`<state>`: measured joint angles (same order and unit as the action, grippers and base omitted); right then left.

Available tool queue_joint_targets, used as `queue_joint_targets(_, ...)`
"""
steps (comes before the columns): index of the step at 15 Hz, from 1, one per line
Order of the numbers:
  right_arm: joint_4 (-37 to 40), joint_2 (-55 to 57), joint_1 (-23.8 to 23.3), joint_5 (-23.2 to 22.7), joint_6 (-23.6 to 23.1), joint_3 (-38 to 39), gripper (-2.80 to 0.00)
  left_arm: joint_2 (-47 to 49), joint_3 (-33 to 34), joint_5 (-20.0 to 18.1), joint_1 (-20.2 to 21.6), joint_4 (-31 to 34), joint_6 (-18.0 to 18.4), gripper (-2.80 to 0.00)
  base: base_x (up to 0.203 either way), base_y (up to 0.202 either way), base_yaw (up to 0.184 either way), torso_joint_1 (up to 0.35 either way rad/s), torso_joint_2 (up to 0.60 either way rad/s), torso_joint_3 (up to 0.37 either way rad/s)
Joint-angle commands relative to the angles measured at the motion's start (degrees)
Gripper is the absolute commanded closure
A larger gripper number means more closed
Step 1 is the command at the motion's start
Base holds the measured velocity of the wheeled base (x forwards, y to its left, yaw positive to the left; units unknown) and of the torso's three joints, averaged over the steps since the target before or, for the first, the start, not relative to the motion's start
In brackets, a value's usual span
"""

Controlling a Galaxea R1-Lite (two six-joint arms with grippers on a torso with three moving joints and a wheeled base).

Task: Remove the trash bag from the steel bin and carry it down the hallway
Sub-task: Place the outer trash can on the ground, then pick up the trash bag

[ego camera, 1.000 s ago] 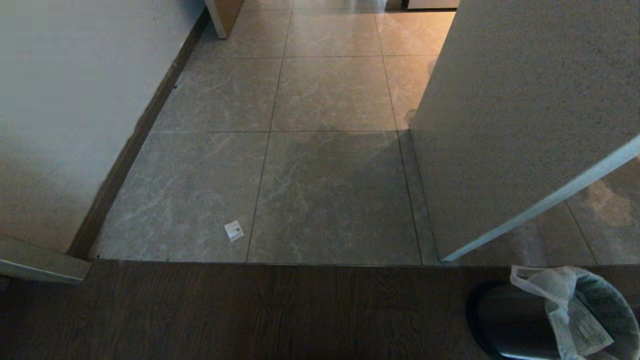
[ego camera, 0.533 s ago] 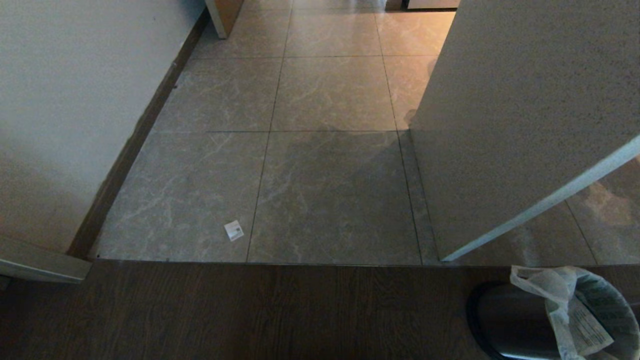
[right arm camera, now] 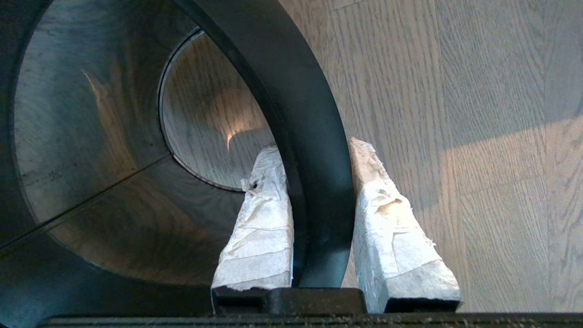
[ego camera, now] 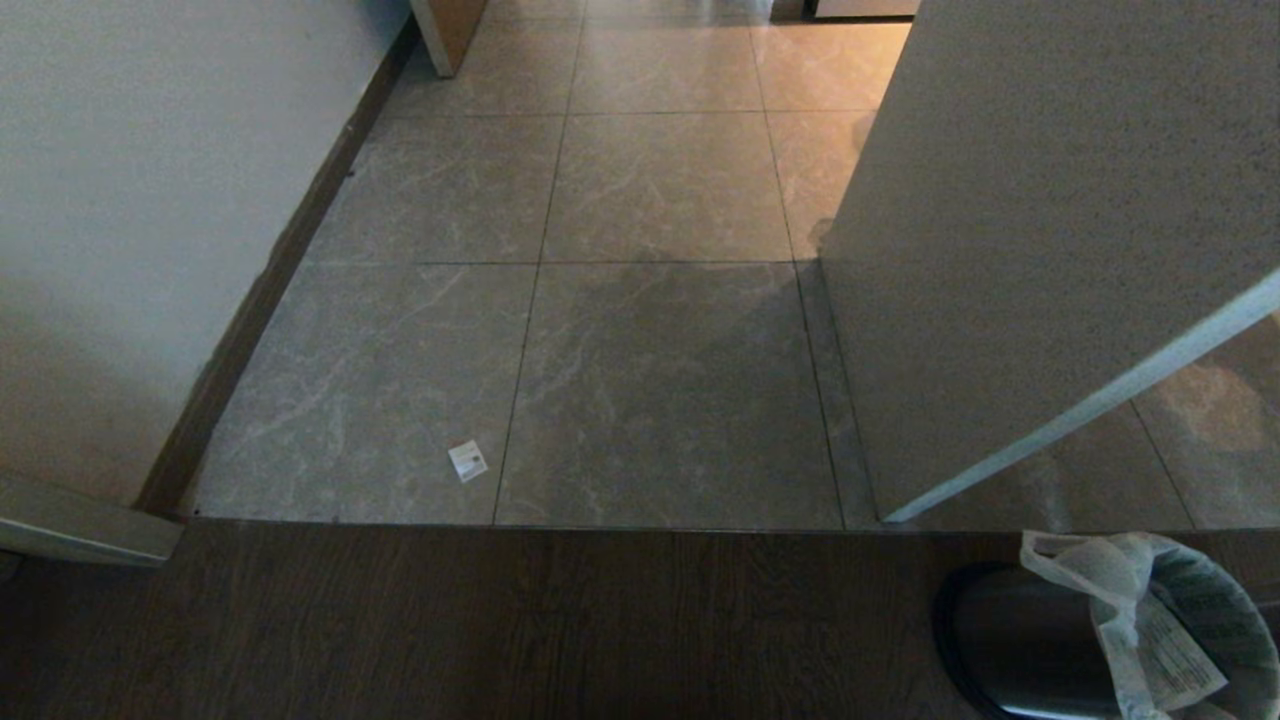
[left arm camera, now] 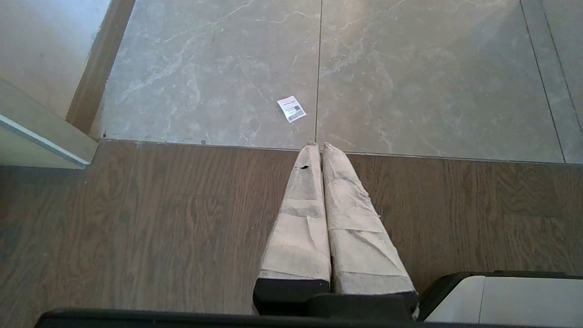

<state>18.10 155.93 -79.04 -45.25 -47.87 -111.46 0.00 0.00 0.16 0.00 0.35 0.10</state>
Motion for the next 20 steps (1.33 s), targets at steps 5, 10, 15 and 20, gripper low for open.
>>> queue_joint_targets(5,0.5,0.1,0.0,-0.3,-0.3,-0.4,0.00,0.0,0.0,0.0,0.0,0.0,0.0,0.00,0.000,0.000,0.000,0.000,0.00,0.000)
queue_joint_targets(10,0.3,0.1,0.1,-0.2,-0.3,-0.4,-2.80,0.0,0.0,0.0,0.0,0.0,0.0,0.00,0.000,0.000,0.000,0.000,0.00,0.000)
queue_joint_targets(15,1.0,-0.2,0.1,1.1,-0.5,-0.2,-2.80,0.0,0.0,0.0,0.0,0.0,0.0,0.00,0.000,0.000,0.000,0.000,0.00,0.000)
queue_joint_targets(20,11.2,-7.4,-0.3,-0.3,-3.0,3.6,-2.80,0.0,0.0,0.0,0.0,0.0,0.0,0.00,0.000,0.000,0.000,0.000,0.00,0.000)
